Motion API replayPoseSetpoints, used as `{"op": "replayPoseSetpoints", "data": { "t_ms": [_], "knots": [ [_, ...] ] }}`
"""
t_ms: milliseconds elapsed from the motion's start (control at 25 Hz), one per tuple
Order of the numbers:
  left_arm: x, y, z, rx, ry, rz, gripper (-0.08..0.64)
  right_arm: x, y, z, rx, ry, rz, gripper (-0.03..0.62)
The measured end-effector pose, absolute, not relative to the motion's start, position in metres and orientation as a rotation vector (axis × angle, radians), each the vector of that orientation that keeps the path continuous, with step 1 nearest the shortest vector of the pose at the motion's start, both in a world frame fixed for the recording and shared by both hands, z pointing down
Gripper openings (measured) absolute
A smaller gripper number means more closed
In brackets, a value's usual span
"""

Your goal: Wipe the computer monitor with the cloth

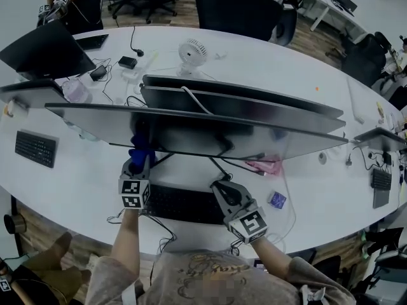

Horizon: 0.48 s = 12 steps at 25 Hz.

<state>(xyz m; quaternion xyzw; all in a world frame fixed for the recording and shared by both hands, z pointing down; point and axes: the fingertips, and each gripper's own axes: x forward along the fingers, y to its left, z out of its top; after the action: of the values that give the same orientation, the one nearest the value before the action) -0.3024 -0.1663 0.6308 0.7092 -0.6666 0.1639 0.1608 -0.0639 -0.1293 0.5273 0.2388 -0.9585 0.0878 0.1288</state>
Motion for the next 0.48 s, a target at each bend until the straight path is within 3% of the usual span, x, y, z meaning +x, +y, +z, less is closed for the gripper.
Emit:
{"op": "replayPoseSetpoints", "data": {
  "t_ms": [480],
  "knots": [
    [-0.236,-0.178,0.630,2.061,-1.860,0.463,0.048,-0.002,-0.137,0.526,0.768,-2.779,0.267,0.021]
  ]
}}
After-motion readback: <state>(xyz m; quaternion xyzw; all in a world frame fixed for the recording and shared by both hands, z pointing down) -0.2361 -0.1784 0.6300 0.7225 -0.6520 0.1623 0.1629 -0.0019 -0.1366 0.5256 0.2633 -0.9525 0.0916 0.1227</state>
